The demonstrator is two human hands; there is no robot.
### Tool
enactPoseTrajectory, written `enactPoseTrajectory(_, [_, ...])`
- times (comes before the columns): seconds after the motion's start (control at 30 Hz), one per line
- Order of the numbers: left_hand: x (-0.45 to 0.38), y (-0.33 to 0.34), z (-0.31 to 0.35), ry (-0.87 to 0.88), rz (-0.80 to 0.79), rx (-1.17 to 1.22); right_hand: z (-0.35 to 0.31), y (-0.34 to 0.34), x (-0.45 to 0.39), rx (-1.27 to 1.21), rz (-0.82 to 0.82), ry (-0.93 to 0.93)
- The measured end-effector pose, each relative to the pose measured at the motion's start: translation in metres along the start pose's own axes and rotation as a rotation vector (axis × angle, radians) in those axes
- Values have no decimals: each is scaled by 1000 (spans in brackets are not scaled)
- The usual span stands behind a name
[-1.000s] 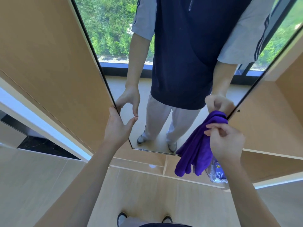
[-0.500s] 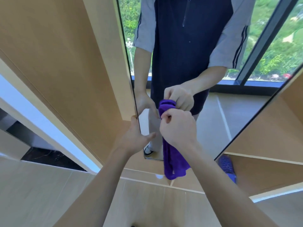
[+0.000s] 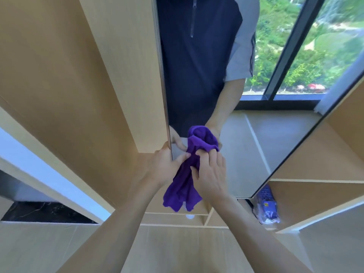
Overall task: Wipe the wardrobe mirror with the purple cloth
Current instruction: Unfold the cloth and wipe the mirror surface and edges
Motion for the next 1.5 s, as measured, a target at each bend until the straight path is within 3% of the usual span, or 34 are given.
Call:
enactPoseTrajectory(0.2, [2,0,1,20,-140,119,3,-18,-21,7,146,3])
enactPoseTrajectory(0.3, [-5,-21,28,78,-116,172,7,-45,-47,70,268,17])
enactPoseTrajectory(0.43, [-18,-65,91,300,16,358,-3,-86,-92,104,408,-31])
enactPoseTrajectory(0.53, [-17,-76,122,533,61,487,-13,-97,-113,48,416,-49])
enactPoseTrajectory(0.73, [-11,-72,115,533,113,395,11,-88,-101,274,391,-162])
enactPoseTrajectory(0.9, [-8,-89,128,638,159,301,47,-134,-121,220,525,67])
enactPoseTrajectory(1.03, [-8,-103,156,752,230,331,24,-184,-169,162,605,143])
enactPoseTrajectory(1.17, [-13,-108,176,871,327,324,-14,-174,-176,309,537,-113])
enactPoseTrajectory(1.23, [-19,-108,174,822,311,323,-10,-154,-156,382,503,-264])
enactPoseTrajectory(1.37, [-23,-112,172,756,187,276,38,-149,-129,435,447,-231])
enactPoseTrajectory(1.5, [-14,-139,204,815,515,126,61,-196,-155,287,577,17])
Point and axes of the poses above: each hand's wrist, its own x-axis away from the middle knuckle, its own y-axis out of the palm, z = x × y, the point moved 4 cm from there along -x, towards the middle knuckle, and after that the axes turned 9 degrees about x, right-handed, at the moved point
